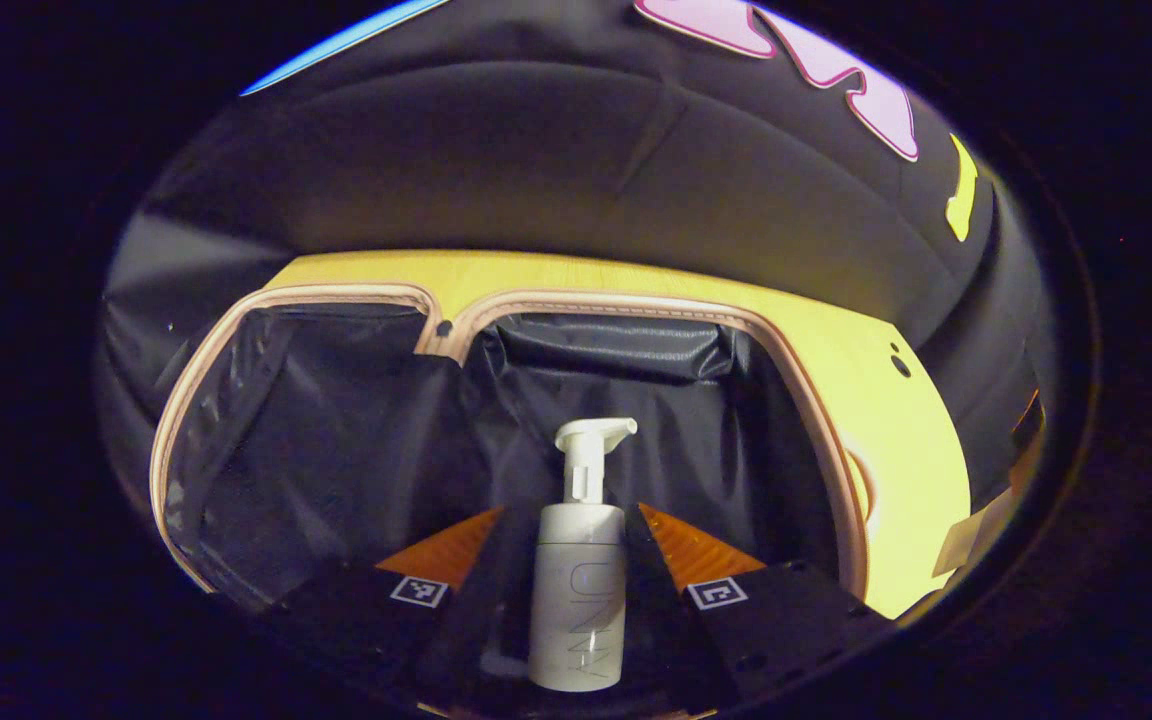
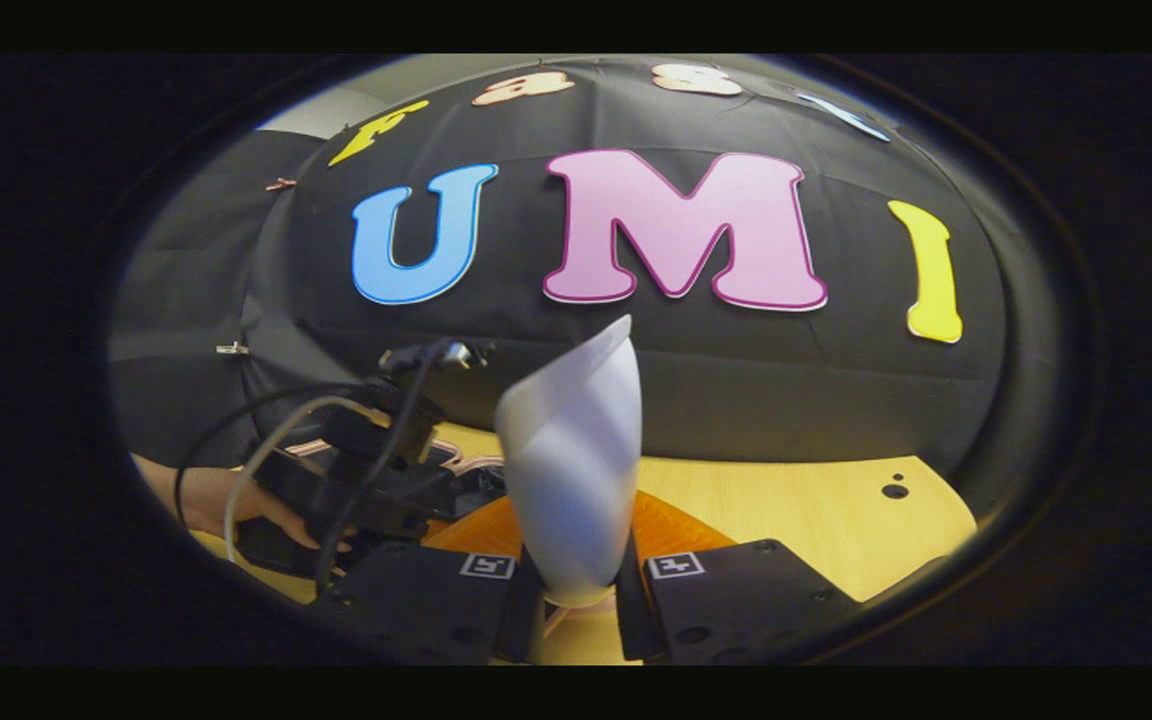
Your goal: First open the suitcase, pack the skin care products into it, and then close the suitcase.
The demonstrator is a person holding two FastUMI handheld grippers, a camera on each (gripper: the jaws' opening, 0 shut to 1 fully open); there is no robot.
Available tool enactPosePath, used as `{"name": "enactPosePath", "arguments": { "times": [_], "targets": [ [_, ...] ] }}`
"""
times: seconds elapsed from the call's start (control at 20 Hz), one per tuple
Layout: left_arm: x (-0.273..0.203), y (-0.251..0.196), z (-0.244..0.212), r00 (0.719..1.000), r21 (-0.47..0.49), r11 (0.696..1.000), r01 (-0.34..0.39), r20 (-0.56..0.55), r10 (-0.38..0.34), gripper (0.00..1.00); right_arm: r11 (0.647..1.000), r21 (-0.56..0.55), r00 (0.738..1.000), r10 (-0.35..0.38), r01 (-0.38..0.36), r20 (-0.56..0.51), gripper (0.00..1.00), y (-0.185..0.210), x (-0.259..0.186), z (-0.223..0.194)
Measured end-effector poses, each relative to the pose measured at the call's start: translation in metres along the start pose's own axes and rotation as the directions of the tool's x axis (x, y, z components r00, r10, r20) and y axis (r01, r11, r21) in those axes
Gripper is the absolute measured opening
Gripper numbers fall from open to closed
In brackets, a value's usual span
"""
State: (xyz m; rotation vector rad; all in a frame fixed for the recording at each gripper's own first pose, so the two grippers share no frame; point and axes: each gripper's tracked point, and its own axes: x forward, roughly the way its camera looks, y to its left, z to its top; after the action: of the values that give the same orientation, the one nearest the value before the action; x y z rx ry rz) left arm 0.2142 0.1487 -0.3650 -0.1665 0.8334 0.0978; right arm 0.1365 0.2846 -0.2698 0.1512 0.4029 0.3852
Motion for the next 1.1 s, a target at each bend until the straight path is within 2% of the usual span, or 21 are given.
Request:
{"name": "enactPosePath", "arguments": {
  "times": [0.05, 0.15, 0.2, 0.25, 0.3, 0.5, 0.55, 0.6, 0.65, 0.7, 0.9, 0.95, 1.0, 1.05, 1.1],
  "targets": [
    [-0.013, 0.006, 0.01, 0.999, -0.021, 1.0, -0.009, 0.051, 0.01, 0.75, 1.0, 0.003, 1.0, 0.0, 0.0, -0.011, 0.33, 0.006, 0.003, -0.002],
    [-0.036, 0.021, 0.028, 0.989, -0.052, 0.998, -0.025, 0.141, 0.033, 0.75, 1.0, -0.014, 1.0, -0.001, 0.0, -0.014, 0.33, 0.016, 0.006, -0.001],
    [-0.051, 0.029, 0.038, 0.981, -0.07, 0.997, -0.032, 0.189, 0.045, 0.76, 1.0, -0.021, 1.0, 0.001, -0.001, -0.017, 0.28, 0.021, 0.009, -0.003],
    [-0.066, 0.035, 0.044, 0.972, -0.084, 0.996, -0.029, 0.23, 0.048, 0.75, 1.0, -0.025, 1.0, 0.004, -0.005, -0.028, 0.37, 0.027, 0.012, -0.005],
    [-0.079, 0.04, 0.049, 0.963, -0.093, 0.995, -0.029, 0.264, 0.053, 0.75, 1.0, -0.025, 0.999, 0.008, -0.009, -0.041, 0.33, 0.032, 0.017, -0.008],
    [-0.126, 0.071, 0.049, 0.935, -0.073, 0.993, -0.096, 0.335, 0.116, 0.75, 1.0, 0.01, 0.991, -0.014, 0.016, -0.133, 0.33, 0.038, 0.04, -0.027],
    [-0.138, 0.074, 0.051, 0.928, -0.078, 0.992, -0.095, 0.353, 0.117, 0.75, 0.999, 0.025, 0.985, -0.016, 0.02, -0.172, 0.37, 0.04, 0.045, -0.036],
    [-0.148, 0.076, 0.05, 0.924, -0.084, 0.993, -0.088, 0.365, 0.113, 0.75, 0.999, 0.044, 0.978, -0.013, 0.023, -0.208, 0.33, 0.043, 0.052, -0.045],
    [-0.154, 0.079, 0.045, 0.922, -0.09, 0.992, -0.086, 0.371, 0.114, 0.75, 0.997, 0.073, 0.967, -0.002, 0.021, -0.255, 0.28, 0.048, 0.058, -0.057],
    [-0.161, 0.082, 0.041, 0.924, -0.092, 0.993, -0.079, 0.367, 0.108, 0.75, 0.994, 0.105, 0.957, 0.013, 0.018, -0.289, 0.33, 0.052, 0.062, -0.068],
    [-0.189, 0.1, 0.037, 0.92, -0.093, 0.993, -0.066, 0.379, 0.097, 0.75, 0.997, 0.04, 0.923, -0.042, 0.062, -0.382, 0.33, 0.044, 0.075, -0.104],
    [-0.195, 0.107, 0.036, 0.918, -0.094, 0.993, -0.077, 0.383, 0.107, 0.75, 0.996, 0.051, 0.907, -0.044, 0.072, -0.418, 0.33, 0.045, 0.075, -0.116],
    [-0.199, 0.113, 0.036, 0.916, -0.094, 0.992, -0.083, 0.385, 0.113, 0.75, 0.995, 0.071, 0.888, -0.033, 0.074, -0.459, 0.28, 0.048, 0.075, -0.128],
    [-0.202, 0.12, 0.037, 0.913, -0.098, 0.991, -0.093, 0.389, 0.124, 0.75, 0.992, 0.099, 0.867, -0.02, 0.08, -0.498, 0.33, 0.051, 0.075, -0.139],
    [-0.205, 0.125, 0.037, 0.911, -0.1, 0.99, -0.098, 0.392, 0.13, 0.75, 0.988, 0.117, 0.838, -0.017, 0.096, -0.545, 0.33, 0.052, 0.074, -0.151]
  ]
}}
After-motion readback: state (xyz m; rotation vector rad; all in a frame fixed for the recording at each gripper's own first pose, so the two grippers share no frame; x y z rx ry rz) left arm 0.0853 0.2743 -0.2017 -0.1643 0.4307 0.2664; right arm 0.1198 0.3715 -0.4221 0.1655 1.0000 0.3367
